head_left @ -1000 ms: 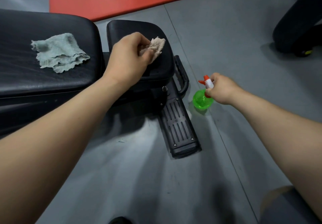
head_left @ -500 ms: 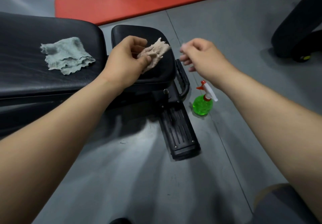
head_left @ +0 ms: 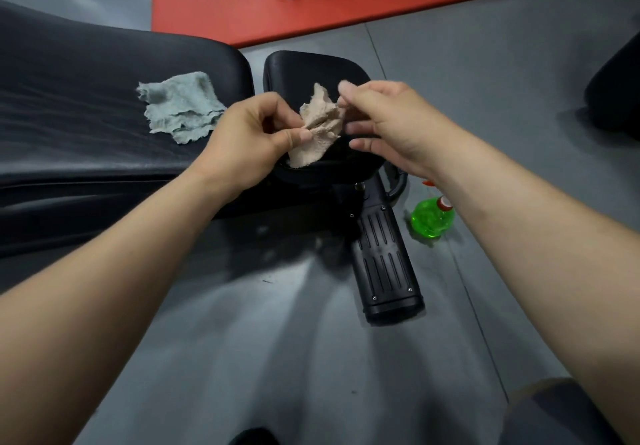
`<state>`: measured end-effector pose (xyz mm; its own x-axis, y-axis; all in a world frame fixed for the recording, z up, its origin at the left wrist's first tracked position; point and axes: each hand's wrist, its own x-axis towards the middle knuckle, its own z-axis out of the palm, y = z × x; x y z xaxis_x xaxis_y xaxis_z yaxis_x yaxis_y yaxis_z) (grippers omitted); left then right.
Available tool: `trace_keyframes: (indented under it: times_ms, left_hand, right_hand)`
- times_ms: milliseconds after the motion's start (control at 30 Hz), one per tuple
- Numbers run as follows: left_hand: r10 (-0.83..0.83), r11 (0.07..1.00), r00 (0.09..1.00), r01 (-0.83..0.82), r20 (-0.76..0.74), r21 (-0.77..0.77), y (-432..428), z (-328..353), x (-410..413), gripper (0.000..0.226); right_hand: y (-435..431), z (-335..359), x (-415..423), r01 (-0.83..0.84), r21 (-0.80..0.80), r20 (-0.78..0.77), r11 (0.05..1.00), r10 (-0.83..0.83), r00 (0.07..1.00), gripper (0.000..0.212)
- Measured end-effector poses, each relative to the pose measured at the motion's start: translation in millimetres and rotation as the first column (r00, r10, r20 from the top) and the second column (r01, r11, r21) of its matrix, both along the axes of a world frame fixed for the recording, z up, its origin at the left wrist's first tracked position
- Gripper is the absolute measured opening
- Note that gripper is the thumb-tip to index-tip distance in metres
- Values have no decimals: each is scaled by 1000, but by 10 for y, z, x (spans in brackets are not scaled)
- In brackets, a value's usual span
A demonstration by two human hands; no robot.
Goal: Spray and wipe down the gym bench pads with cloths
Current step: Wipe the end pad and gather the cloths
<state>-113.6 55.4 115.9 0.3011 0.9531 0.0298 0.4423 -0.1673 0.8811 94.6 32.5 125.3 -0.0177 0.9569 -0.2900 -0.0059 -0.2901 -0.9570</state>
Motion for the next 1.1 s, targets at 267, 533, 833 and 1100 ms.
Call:
trace_keyframes:
  times_ms: [267,533,833,1100]
  left_hand:
    - [-19,997,980,33,197,-67,5,39,16,11]
    - [278,960,929,-274,245,-51,125,94,-88,9]
    - [443,868,637,-129,631,-480,87,266,139,21]
    - [316,886,669,46,673,-462,47,256,219,51]
  right_hand:
    - [67,-9,-89,56,12,-107,998,-55,993,25]
    - [157,34,42,338,-113,-338,934,-356,871,21]
    - [73,31,17,125,-126,-367,984,-163,916,34]
    - [7,-20,82,44,-211,-282,976,-104,954,53]
